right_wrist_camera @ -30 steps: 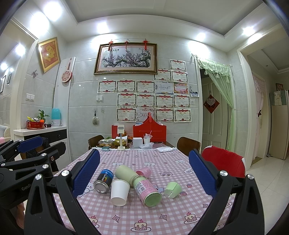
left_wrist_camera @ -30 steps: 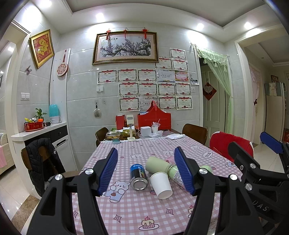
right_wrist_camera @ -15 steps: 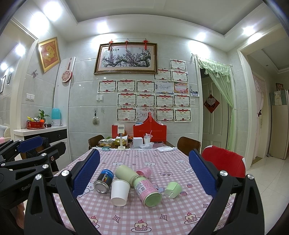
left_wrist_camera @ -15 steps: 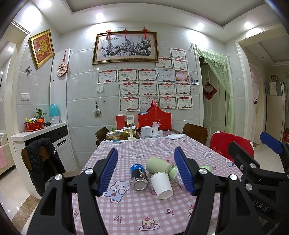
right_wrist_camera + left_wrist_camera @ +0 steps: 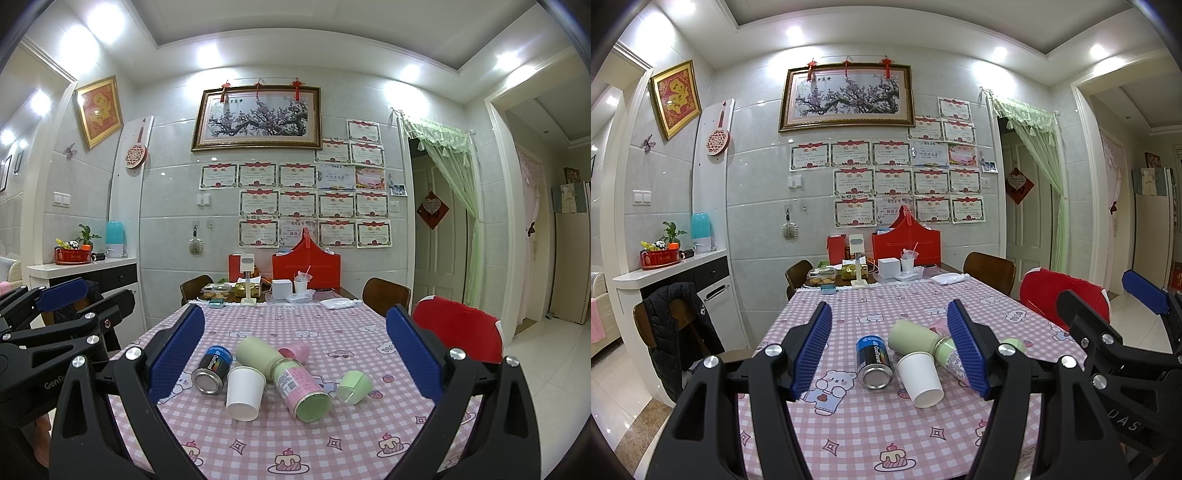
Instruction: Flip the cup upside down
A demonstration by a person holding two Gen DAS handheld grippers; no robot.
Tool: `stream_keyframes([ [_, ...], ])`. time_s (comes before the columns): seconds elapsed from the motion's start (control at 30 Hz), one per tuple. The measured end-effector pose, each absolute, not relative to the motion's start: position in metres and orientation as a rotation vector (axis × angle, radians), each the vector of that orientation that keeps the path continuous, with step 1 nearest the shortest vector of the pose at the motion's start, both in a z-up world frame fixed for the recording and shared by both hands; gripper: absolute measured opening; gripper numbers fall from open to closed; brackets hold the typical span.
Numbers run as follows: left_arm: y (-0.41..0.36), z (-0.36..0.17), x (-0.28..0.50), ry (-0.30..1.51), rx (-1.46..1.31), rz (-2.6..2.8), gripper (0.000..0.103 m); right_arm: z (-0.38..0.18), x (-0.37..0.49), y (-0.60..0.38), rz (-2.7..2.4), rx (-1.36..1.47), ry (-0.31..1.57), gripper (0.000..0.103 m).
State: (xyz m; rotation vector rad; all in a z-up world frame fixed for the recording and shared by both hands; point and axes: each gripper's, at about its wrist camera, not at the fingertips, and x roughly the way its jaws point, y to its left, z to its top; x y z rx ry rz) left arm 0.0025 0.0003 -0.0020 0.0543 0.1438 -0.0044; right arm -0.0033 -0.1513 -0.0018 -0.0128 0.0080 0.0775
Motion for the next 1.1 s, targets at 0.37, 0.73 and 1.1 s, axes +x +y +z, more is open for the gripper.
stream_keyframes([
  [0.37, -0.006, -0.002, 0.008, 0.153, 0.054, -0.015, 0.065, -0.002, -0.001, -0.152, 0.066, -0.01, 0.017, 0.095],
  [0.73, -0.011, -0.006, 0.015, 0.171, 0.063, -0.027, 0.065, -0.004, 0.006, -0.159, 0.06, 0.001, 0.046, 0.095],
  [1.1, -0.03, -0.022, 0.042, 0.238, 0.069, -0.073, 0.065, -0.018, 0.023, -0.182, 0.016, 0.022, 0.103, 0.095],
])
